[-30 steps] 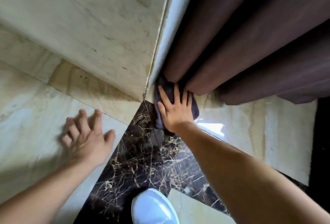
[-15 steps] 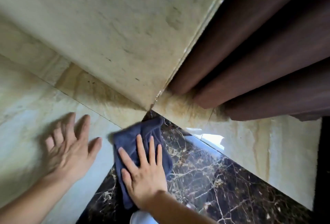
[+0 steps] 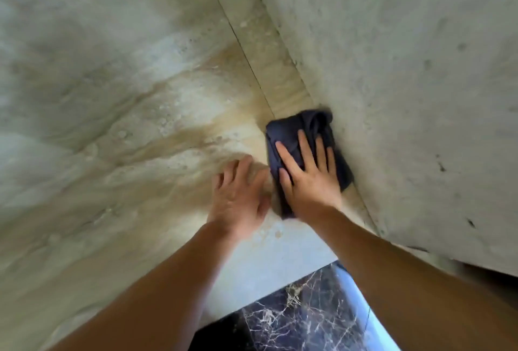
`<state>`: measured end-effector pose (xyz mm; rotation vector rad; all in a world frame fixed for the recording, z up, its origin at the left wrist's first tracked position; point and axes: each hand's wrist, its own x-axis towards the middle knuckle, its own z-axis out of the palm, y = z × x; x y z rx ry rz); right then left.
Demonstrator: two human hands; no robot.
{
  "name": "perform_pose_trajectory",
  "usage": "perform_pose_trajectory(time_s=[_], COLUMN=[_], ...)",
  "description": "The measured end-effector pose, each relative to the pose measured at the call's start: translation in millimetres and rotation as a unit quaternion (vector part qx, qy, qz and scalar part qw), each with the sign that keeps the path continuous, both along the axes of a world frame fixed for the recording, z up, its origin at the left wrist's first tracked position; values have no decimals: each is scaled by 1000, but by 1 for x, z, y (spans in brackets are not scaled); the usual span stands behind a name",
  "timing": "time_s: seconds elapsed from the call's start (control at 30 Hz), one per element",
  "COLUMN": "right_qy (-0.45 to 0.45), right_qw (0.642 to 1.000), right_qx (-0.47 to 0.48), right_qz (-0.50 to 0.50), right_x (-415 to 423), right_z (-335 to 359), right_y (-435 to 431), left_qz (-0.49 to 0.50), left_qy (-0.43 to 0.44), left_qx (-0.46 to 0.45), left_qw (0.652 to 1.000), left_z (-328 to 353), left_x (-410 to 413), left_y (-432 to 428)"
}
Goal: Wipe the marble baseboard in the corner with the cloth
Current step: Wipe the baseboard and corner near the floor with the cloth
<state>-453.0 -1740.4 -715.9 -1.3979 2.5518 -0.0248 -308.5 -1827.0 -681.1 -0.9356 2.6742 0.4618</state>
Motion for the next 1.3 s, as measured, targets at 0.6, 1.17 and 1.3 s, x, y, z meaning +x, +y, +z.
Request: perform_pose_trajectory(time_s=[0.6,1.17,1.3], right_qy=[-140,-87,-108], right_qw=[959,964,947], right_qx=[227,224,250], right_qz=[100,115,169], right_x=[-88,-145,-162], right_z=[25,19,26], right_y=[-269,-437,-450], left_qz=[-76,148,138], left_qy=[-222,20,11], left_qx=[-58,-68,-54], left_qw=[970,986,989], left_z=[66,-39,-32], left_x=[-71,-123,-127], left_y=[-286,-528,-531])
